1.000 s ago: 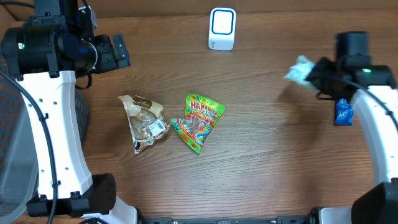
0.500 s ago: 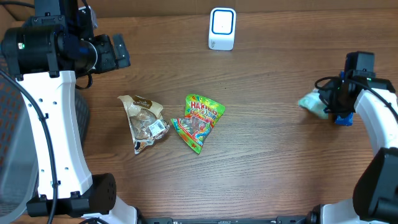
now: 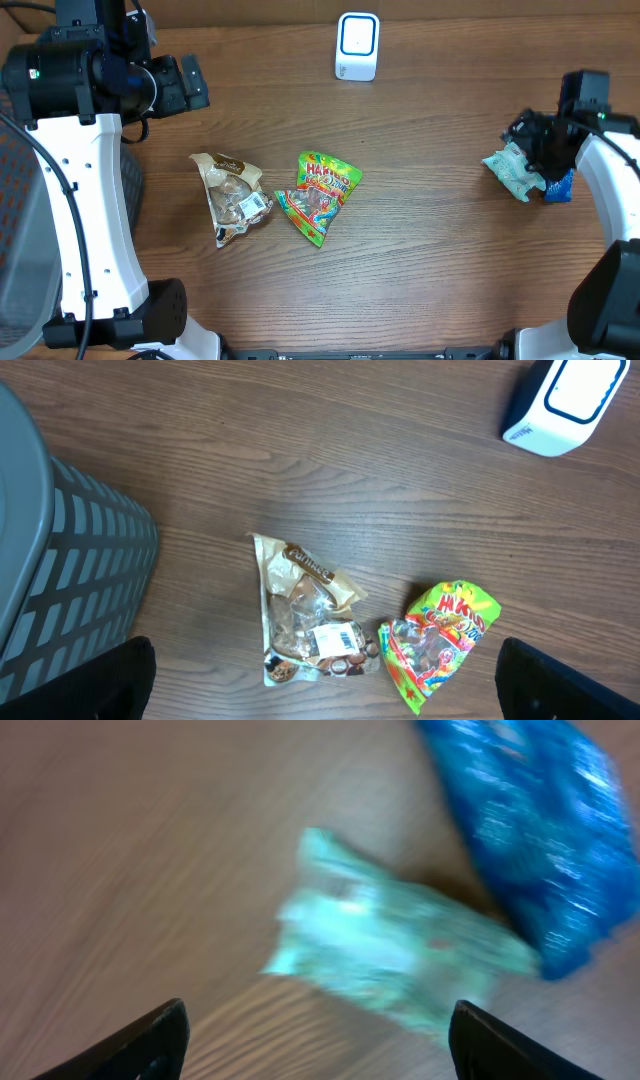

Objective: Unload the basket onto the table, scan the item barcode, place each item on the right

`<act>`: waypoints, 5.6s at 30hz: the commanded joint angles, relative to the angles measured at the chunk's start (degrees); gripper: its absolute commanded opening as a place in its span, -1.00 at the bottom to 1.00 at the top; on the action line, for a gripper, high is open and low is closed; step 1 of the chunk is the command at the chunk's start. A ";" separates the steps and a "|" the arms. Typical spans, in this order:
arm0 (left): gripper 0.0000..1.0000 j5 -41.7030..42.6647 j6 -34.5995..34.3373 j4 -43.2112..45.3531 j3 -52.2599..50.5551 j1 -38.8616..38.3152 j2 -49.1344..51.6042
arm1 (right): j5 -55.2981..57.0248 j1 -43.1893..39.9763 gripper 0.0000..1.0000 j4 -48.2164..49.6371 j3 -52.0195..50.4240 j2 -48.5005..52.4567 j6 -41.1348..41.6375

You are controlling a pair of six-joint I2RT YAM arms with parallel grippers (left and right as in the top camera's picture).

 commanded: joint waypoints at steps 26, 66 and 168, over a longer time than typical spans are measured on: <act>0.99 0.57 -0.98 0.02 0.02 -0.22 -0.94 | -11.28 34.60 0.64 3.91 6.56 8.28 11.10; 0.99 0.57 -0.98 0.02 0.02 -0.22 -0.94 | -0.15 49.68 0.72 11.50 6.49 15.41 25.38; 0.99 0.57 -0.98 0.02 0.02 -0.22 -0.94 | 16.50 45.59 0.46 -3.34 10.25 22.58 -21.55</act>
